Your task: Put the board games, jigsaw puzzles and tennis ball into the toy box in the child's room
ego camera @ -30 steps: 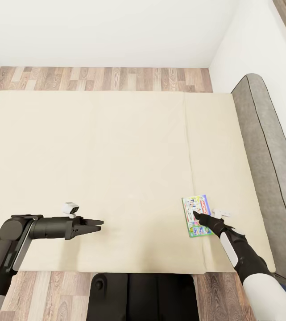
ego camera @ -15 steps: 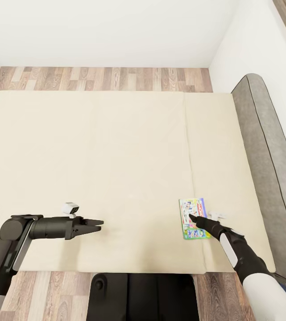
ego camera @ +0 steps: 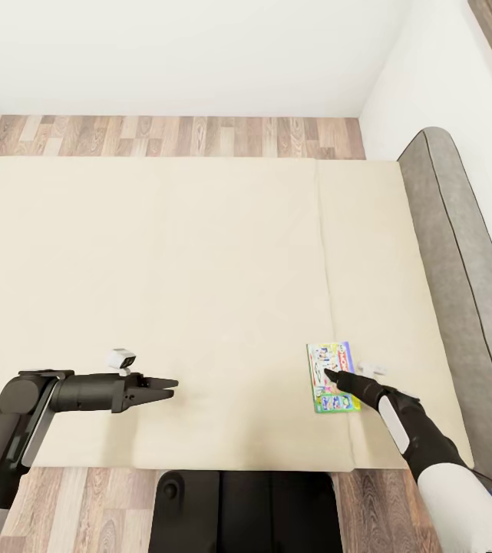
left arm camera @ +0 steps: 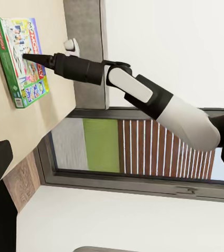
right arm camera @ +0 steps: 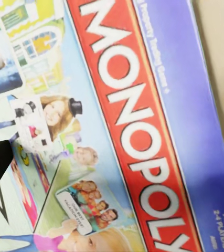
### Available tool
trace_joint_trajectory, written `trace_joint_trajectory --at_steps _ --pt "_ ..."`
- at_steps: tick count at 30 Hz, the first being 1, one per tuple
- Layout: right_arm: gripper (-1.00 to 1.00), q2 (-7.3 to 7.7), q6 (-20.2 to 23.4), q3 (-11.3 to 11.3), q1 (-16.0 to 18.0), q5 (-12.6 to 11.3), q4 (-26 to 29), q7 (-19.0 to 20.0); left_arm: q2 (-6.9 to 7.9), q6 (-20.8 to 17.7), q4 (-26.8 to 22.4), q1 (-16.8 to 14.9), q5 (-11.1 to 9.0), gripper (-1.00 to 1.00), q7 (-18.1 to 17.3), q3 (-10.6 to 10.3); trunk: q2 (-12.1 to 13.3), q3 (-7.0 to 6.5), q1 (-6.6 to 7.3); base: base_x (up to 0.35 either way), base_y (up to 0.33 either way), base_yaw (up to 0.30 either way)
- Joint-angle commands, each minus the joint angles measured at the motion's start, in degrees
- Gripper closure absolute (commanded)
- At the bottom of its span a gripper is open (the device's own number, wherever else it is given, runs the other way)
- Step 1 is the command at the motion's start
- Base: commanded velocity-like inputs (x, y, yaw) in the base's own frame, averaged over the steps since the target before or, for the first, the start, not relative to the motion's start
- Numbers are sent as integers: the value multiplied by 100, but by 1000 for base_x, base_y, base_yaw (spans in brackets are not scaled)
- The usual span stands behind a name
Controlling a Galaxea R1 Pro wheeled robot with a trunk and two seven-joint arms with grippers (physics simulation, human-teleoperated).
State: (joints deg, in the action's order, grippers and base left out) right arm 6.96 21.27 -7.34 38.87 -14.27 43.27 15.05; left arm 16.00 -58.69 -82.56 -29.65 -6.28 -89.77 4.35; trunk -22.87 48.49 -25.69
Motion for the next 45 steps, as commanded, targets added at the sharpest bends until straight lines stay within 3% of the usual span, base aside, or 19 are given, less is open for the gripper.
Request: trace_joint_trajectory --at_steps 1,12,19,29,45 --pt "-100 -138 31 -49 0 49 -89 20 -1 -58 3 -5 4 -100 -23 -7 -4 6 -9 0 0 0" --pt "-100 -143 111 -50 21 39 -82 21 -1 -55 3 -5 4 -100 -23 -13 -4 6 -9 0 0 0" --pt "-100 -143 398 -49 49 37 -60 45 -1 -54 3 -5 4 -100 -23 -13 -4 6 -9 0 0 0" --pt "-100 -140 384 -49 43 46 -31 482 -1 -54 3 -5 4 -100 -23 -10 -4 6 -9 0 0 0" --pt "-100 -144 386 -35 35 44 137 556 -1 -54 3 -5 4 -100 -23 -6 -4 6 -9 0 0 0"
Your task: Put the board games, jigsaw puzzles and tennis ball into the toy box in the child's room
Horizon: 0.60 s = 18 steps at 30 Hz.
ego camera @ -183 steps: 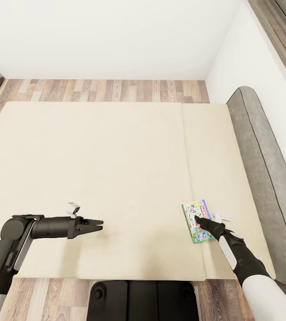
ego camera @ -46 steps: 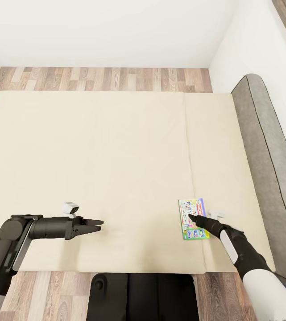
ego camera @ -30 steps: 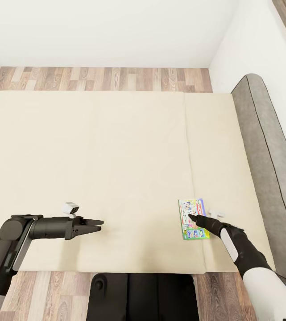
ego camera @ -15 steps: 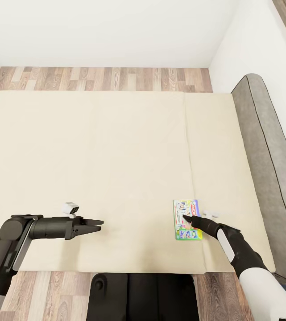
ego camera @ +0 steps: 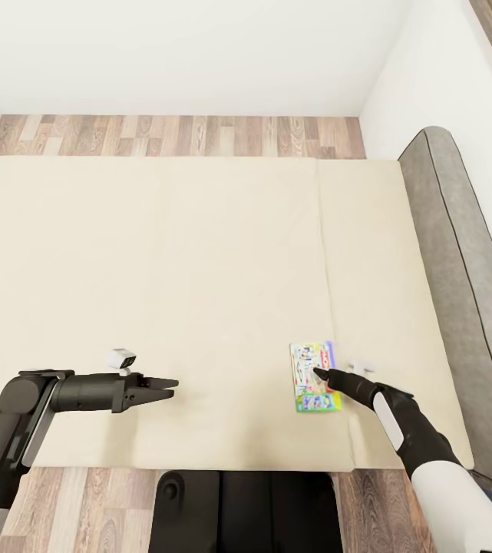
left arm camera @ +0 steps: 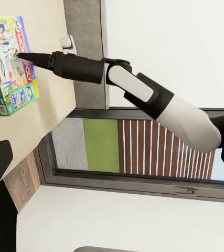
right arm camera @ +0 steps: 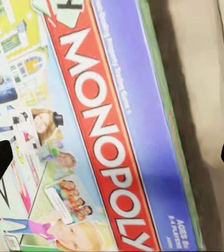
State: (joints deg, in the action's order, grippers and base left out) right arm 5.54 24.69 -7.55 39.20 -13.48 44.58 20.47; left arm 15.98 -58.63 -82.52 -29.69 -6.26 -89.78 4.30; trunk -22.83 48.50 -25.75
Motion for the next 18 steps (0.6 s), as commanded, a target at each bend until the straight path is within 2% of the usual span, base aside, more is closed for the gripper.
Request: trace_joint_trajectory --at_steps 1,14,18 --pt "-100 -4 50 -13 1 -36 29 18 2 -61 -1 -2 2 -100 -22 -2 -9 6 -3 0 0 0" --pt "-100 -23 93 -24 0 -44 69 17 2 -61 -1 -2 2 -100 -22 -3 -9 6 -3 0 0 0" --pt "-100 -54 96 58 0 -41 69 12 2 -61 -1 -2 2 -100 -22 -3 -9 6 -3 0 0 0"
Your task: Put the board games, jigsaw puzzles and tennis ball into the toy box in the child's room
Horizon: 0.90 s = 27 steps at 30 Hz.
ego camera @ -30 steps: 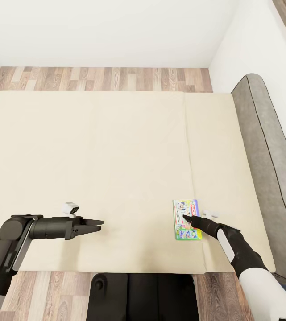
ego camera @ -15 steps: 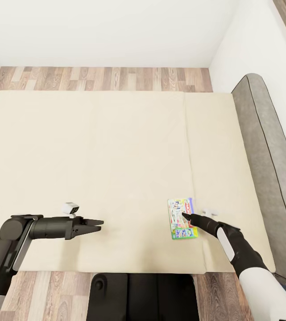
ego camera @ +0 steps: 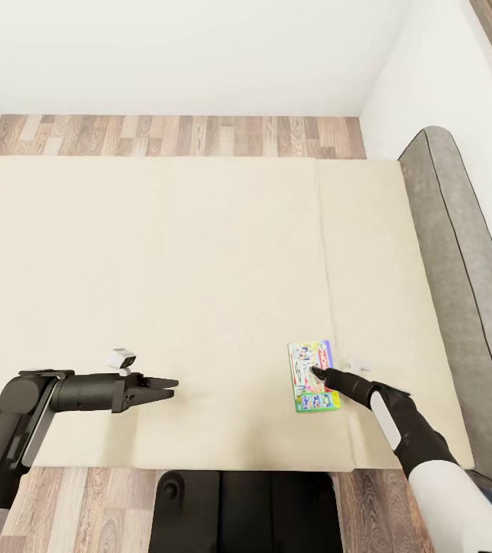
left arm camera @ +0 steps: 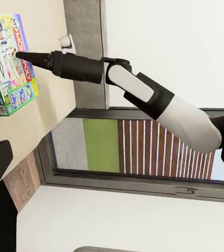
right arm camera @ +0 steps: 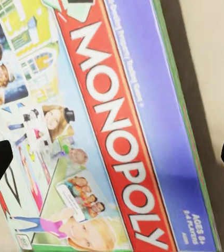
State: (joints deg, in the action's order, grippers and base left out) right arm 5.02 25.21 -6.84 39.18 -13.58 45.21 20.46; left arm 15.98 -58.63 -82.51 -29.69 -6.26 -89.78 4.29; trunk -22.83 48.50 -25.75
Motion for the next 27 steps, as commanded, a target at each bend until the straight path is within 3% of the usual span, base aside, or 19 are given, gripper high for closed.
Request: trace_joint_trajectory --at_steps 1,7,10,16,27 --pt "-100 -10 44 21 1 -32 6 13 2 -61 -2 -1 2 -100 -22 -2 -9 6 -3 0 0 0" --pt "-100 -62 57 345 9 -43 6 -18 2 -61 0 -1 2 -100 -22 -4 -9 6 -3 0 0 0" --pt "-100 -205 75 426 10 -36 4 -36 2 -61 1 -1 5 -100 -22 -5 -9 6 -3 0 0 0" --pt "-100 -347 131 466 10 -30 3 -20 2 -56 4 -1 10 -100 -22 1 -9 6 -3 0 0 0" --pt "-100 -377 151 472 10 -39 2 18 2 -52 7 -1 20 -100 -22 -5 -9 6 -3 0 0 0"
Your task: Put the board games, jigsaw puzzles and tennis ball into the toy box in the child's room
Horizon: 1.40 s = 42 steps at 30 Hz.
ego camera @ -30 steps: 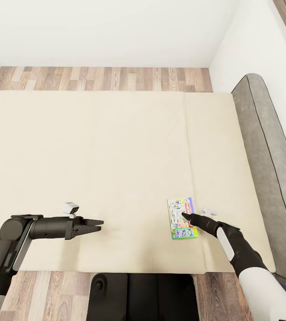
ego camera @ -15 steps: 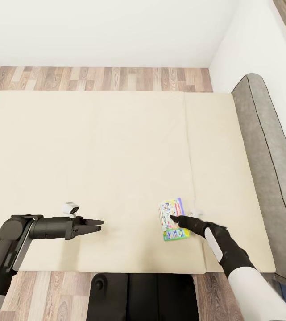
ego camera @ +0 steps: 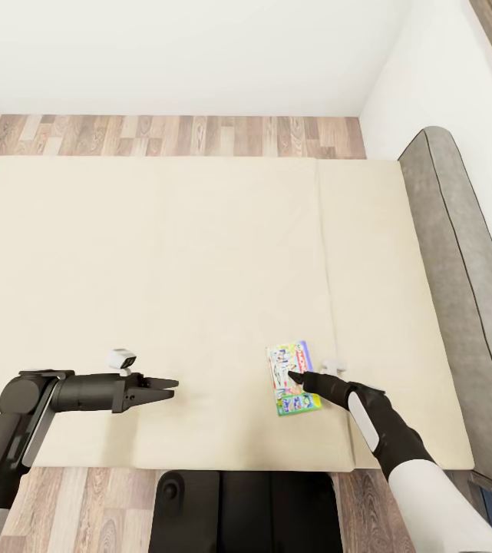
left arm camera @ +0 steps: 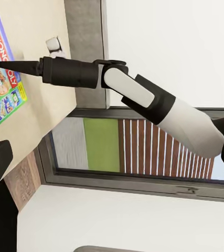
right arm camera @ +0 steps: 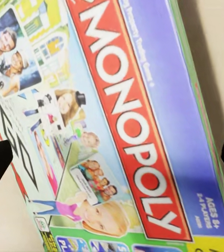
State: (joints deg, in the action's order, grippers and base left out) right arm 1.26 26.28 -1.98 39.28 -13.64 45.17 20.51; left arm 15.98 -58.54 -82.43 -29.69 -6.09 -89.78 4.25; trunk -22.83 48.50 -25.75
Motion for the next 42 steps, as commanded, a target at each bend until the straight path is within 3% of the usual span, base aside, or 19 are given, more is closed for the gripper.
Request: trace_joint_trajectory --at_steps 1,16,26,42 --pt "-100 -4 44 -14 1 -32 6 13 2 -61 -1 -2 3 -100 -22 -2 -9 6 -3 0 0 0" --pt "-100 -18 68 -13 1 -34 17 14 2 -61 -1 -2 3 -100 -22 -3 -9 6 -3 0 0 0" --pt "-100 -188 67 -13 1 -27 26 109 2 -61 -2 -2 3 -100 -22 1 -9 6 -3 0 0 0" --pt "-100 -196 53 -13 1 -30 27 359 2 -59 -1 -2 3 -100 -22 1 -9 6 -3 0 0 0"
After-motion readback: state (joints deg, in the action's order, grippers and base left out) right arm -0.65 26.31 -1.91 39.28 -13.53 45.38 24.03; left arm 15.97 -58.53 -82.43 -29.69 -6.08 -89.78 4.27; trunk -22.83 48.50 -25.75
